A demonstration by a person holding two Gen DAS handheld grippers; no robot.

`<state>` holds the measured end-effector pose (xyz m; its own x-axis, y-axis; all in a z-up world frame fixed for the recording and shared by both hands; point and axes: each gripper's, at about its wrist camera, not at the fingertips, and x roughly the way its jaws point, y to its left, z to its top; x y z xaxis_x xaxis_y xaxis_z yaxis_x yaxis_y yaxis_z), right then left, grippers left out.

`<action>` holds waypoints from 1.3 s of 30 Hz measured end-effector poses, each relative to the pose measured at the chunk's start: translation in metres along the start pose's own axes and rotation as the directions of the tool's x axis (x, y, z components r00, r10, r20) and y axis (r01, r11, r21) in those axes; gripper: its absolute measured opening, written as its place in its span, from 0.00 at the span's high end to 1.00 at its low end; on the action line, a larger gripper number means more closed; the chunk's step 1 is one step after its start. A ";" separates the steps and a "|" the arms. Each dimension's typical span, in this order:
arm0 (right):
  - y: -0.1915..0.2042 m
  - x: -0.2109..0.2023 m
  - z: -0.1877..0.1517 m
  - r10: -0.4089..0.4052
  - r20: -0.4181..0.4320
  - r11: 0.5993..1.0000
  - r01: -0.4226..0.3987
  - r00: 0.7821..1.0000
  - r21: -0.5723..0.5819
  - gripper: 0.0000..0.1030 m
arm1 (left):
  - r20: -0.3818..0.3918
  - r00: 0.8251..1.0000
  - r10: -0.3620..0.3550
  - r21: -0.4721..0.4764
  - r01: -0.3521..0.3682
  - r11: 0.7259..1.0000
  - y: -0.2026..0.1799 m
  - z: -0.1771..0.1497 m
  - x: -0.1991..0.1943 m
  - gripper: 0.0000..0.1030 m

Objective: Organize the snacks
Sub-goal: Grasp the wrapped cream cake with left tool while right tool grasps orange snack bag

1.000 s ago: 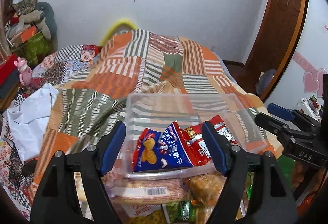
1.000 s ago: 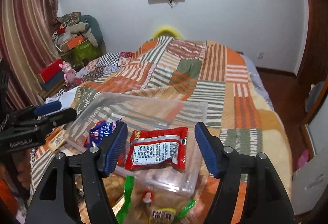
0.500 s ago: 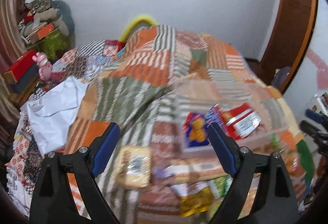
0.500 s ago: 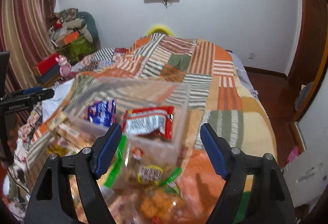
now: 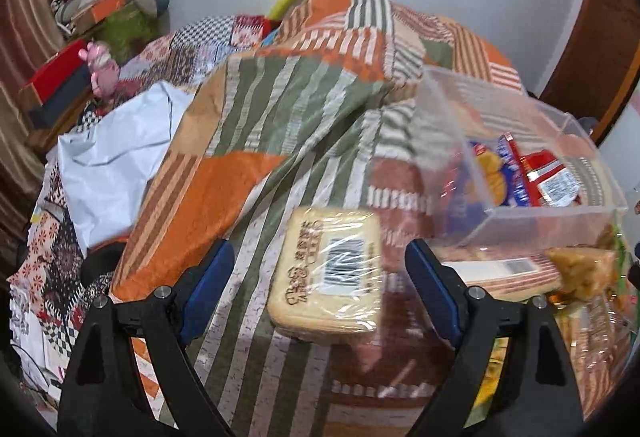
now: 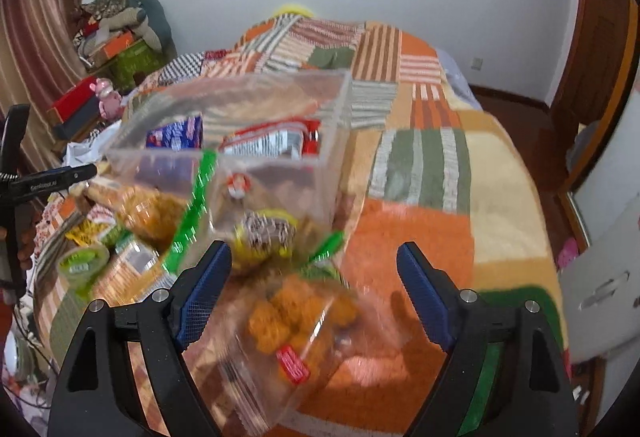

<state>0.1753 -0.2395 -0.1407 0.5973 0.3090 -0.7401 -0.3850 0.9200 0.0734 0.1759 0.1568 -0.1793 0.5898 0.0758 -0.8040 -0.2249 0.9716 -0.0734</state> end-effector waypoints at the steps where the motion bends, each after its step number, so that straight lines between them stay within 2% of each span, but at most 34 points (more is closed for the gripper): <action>1: 0.000 0.001 -0.003 -0.003 -0.007 1.000 0.003 1.000 0.002 0.20 | -0.007 1.000 0.002 0.000 -0.002 1.000 0.001 -0.001 0.004 0.15; 5: -0.004 0.005 -0.013 0.006 -0.051 1.000 -0.004 0.999 0.025 0.20 | -0.015 1.000 0.003 0.001 -0.003 1.000 0.000 -0.004 0.015 0.16; 10: -0.007 0.003 -0.019 0.013 -0.053 0.999 -0.011 0.998 0.044 0.18 | -0.043 0.998 -0.035 -0.011 0.035 0.999 0.001 -0.005 0.029 0.41; 11: -0.007 0.003 -0.019 0.015 -0.056 0.999 -0.013 0.998 0.045 0.18 | -0.048 0.998 -0.043 -0.017 0.043 0.999 0.001 -0.005 0.031 0.44; 19: -0.015 0.002 -0.021 0.021 -0.060 0.995 -0.015 0.998 0.102 0.18 | -0.019 0.999 -0.026 -0.007 0.026 1.000 -0.001 -0.012 0.022 0.47; 27: -0.021 -0.004 -0.025 -0.010 -0.060 0.992 0.018 0.998 0.126 0.16 | 0.043 0.998 -0.040 -0.001 0.040 0.999 -0.004 -0.012 -0.015 0.47; 30: -0.026 -0.001 -0.029 0.012 -0.076 0.988 -0.001 0.997 0.153 0.14 | 0.074 0.995 -0.061 0.004 0.061 0.998 -0.009 -0.011 -0.033 0.47; 32: -0.034 0.003 -0.034 0.063 -0.088 0.978 -0.044 0.994 0.203 0.14 | 0.096 0.993 -0.072 0.017 0.071 0.997 -0.014 -0.010 -0.044 0.47; 35: -0.038 0.001 -0.037 0.083 -0.073 0.971 -0.064 0.994 0.230 0.18 | 0.121 0.988 -0.091 0.043 0.087 0.995 -0.025 -0.009 -0.059 0.47; 37: -0.036 -0.001 -0.037 0.085 -0.065 0.974 -0.070 0.994 0.215 0.41 | 0.132 0.986 -0.103 0.057 0.096 0.994 -0.032 -0.009 -0.066 0.47; 39: -0.034 -0.002 -0.037 0.095 -0.066 0.975 -0.080 0.993 0.208 0.43 | 0.142 0.983 -0.115 0.068 0.106 0.992 -0.039 -0.009 -0.073 0.47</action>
<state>0.1611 -0.2807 -0.1660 0.5107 0.3785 -0.7719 -0.2768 0.9225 0.2692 0.1348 0.1118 -0.1233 0.7160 -0.0050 -0.6981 -0.1078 0.9872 -0.1176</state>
